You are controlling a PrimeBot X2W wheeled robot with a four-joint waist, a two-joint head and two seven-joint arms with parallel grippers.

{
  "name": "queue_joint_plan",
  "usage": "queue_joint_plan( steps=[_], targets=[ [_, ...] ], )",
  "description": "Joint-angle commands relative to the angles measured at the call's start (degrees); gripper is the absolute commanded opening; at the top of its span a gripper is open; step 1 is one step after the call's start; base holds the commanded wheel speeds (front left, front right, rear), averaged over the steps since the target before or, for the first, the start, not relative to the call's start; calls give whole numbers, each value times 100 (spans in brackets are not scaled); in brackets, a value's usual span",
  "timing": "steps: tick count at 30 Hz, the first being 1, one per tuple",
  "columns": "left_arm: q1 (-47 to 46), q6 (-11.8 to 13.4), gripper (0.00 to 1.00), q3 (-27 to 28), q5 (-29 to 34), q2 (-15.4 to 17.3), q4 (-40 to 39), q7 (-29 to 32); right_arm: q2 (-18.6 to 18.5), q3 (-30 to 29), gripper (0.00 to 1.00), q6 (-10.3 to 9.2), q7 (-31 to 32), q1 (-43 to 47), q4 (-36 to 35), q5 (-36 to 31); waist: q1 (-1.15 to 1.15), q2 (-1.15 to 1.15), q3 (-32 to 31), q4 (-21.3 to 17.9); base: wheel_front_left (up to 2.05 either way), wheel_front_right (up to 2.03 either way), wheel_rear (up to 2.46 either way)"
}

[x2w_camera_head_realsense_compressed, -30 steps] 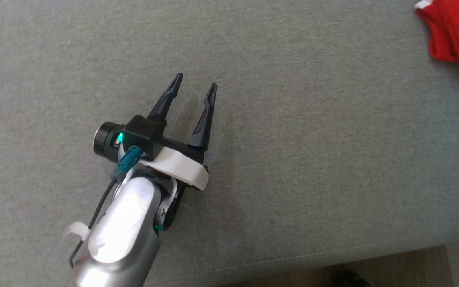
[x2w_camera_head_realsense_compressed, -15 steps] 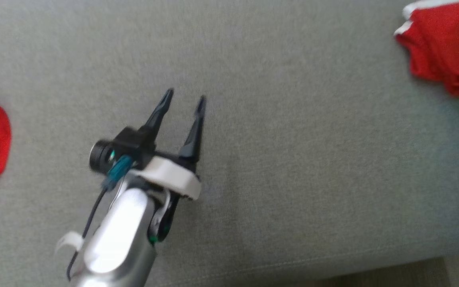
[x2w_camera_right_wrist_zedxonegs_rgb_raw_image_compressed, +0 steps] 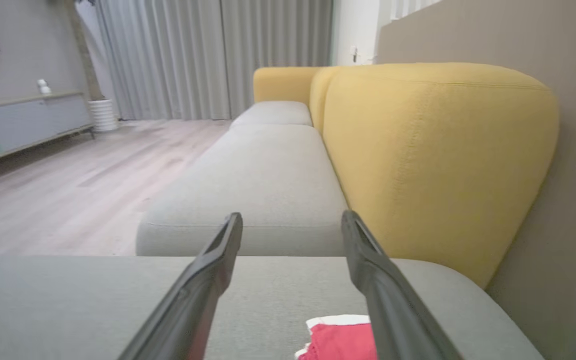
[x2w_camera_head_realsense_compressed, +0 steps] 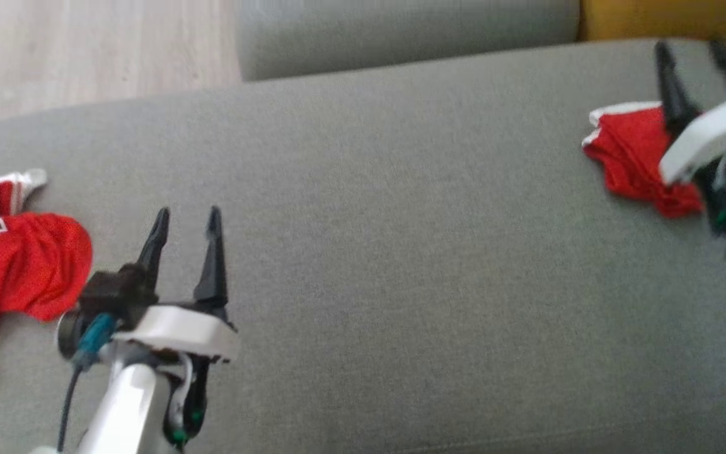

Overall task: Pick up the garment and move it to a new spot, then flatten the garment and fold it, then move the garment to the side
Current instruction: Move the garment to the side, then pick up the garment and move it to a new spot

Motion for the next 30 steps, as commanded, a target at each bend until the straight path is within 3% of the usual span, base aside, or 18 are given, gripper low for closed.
queue_joint_plan(
  steps=[1, 7, 14, 21, 30],
  targets=[
    [-119, 53, 100, 306, -39, 134, -189, -50, -36, -10, 100, -4, -115, 214, -316, 43, 1, 0, -224, 102, 0, 0, 0],
    [89, 97, 100, 634, -125, 91, -180, -51, -26, -579, 100, -4, -276, 1607, -1613, 167, 1, 0, -333, 226, 0, 0, 0],
    [209, -92, 100, 841, 19, 3, -38, -51, 352, -1810, 100, -4, -283, 3247, -3210, -563, 1, 0, -236, 326, 0, 0, 0],
    [241, -225, 100, 980, 235, -147, -22, -51, 826, -2372, 100, -4, -284, 4145, -4028, -1222, 1, 0, -107, 365, 0, 0, 0],
    [327, -377, 100, 1137, 450, -314, -57, -51, 1255, -2746, 100, -4, -285, 4489, -4270, -1790, 1, 0, -92, 350, 0, 0, 0]
  ],
)
